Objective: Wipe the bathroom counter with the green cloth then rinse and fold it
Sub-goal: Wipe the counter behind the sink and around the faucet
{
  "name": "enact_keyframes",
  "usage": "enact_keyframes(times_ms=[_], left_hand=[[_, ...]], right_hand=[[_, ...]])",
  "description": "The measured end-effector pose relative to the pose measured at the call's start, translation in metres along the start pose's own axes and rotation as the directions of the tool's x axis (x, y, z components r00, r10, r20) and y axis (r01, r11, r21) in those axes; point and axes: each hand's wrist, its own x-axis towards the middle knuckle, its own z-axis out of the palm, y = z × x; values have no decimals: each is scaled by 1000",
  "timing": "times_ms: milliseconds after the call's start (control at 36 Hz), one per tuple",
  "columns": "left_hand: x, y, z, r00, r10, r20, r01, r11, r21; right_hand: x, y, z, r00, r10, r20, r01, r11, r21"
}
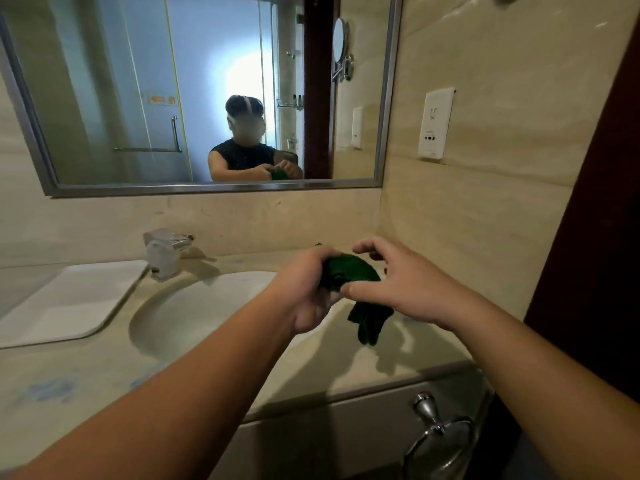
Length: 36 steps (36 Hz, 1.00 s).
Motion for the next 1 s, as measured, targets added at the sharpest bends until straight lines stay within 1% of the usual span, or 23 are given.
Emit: enact_keyframes(times_ms=[28,83,139,194,250,278,306,333,361,389,417,472,528,583,611,639,667,694,722,778,833,889,1000], left_hand=[[1,-3,5,999,-26,38,28,998,-53],[3,-9,14,992,-23,123,29,998,-50],[8,-18,21,983,21,184,-36,996,82],[11,-25,21,978,73,196,-124,957,262],[17,-35,14,976,101,195,-177,886,429],[20,-41,7,971,124,203,-216,817,535],[23,-47,0,966,154,208,-255,694,673],[25,-53,-8,959,184,215,-281,514,810],[26,-59,-16,953,201,226,-282,317,906],[26,-65,-24,952,199,233,-264,149,953],[25,-70,-31,955,186,231,-241,35,970],[23,-79,-46,968,146,206,-190,-117,975],[20,-86,-60,979,97,181,-156,-222,962],[16,-91,-74,983,91,159,-129,-268,955],[13,-92,-80,984,99,146,-114,-278,954],[11,-93,-85,985,107,136,-100,-288,952],[9,-93,-89,987,106,121,-85,-298,951],[8,-94,-92,990,97,99,-65,-304,950],[6,-95,-95,994,80,69,-42,-300,953],[4,-96,-98,998,54,10,5,-264,964],[4,-99,-101,998,61,-9,24,-247,969],[5,-100,-103,998,63,-8,23,-243,970],[8,-101,-105,997,74,-2,18,-217,976]], right_hand=[[-1,8,6,1000,-11,10,11,1000,-9],[0,30,17,1000,-25,1,25,997,68],[-2,52,20,999,25,-24,-20,985,173],[-3,71,17,992,123,-42,-103,940,325],[-6,87,10,966,256,-34,-200,823,531],[-8,94,5,944,329,-30,-248,765,594],[-9,101,0,917,398,-41,-293,736,610],[-10,107,-5,888,456,-63,-332,730,598],[-11,116,-10,857,507,-90,-372,730,573],[-12,124,-15,830,547,-113,-407,731,548],[-11,132,-21,802,581,-137,-438,729,526],[-9,147,-33,753,625,-204,-479,734,481],[-6,155,-40,731,607,-312,-490,785,379],[-4,161,-37,751,497,-435,-484,862,151],[-3,163,-32,791,423,-441,-465,885,14],[-1,170,-23,844,370,-389,-441,891,-109],[0,178,-13,891,341,-300,-410,888,-207],[0,188,-2,919,342,-198,-388,878,-280],[0,199,8,925,364,-107,-378,865,-329],[3,220,22,912,410,-19,-384,835,-395],[8,233,30,902,431,6,-383,808,-448],[12,241,37,911,412,16,-347,787,-510],[19,244,47,917,398,1,-321,742,-589]])
